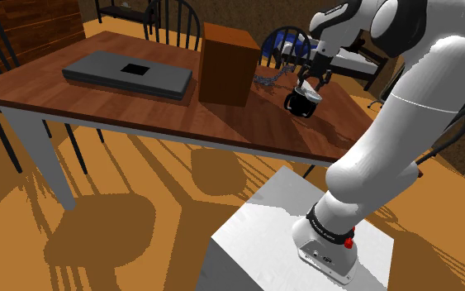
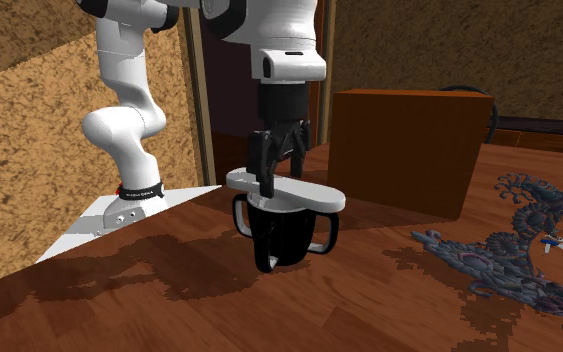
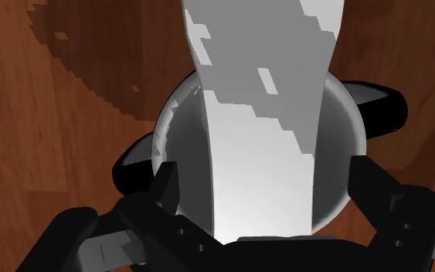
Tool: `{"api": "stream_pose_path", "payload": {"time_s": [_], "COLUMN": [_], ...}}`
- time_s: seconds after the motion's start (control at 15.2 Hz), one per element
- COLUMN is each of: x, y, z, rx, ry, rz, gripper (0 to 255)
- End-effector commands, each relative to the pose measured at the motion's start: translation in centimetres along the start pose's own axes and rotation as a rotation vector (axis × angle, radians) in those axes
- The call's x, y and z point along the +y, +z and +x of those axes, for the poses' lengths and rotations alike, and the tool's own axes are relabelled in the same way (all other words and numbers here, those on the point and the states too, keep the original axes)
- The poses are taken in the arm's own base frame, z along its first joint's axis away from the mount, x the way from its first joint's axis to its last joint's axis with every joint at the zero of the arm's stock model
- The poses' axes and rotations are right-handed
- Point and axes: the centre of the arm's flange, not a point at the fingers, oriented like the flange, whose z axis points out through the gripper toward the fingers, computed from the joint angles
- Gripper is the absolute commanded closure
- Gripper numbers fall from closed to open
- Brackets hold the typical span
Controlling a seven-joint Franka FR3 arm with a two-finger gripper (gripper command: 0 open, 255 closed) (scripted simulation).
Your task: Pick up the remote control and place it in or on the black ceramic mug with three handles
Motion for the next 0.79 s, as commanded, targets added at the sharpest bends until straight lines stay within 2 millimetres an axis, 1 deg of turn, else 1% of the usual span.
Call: {"api": "stream_pose_path", "payload": {"time_s": [0.0,0.2,0.73], "x": [0.0,0.0,0.0], "y": [-1.3,-5.0,-5.0], "z": [0.0,0.0,0.0], "rx": [0.000,0.000,0.000], "ry": [0.000,0.000,0.000], "rz": [0.000,0.000,0.000], "gripper": [0,0,0]}}
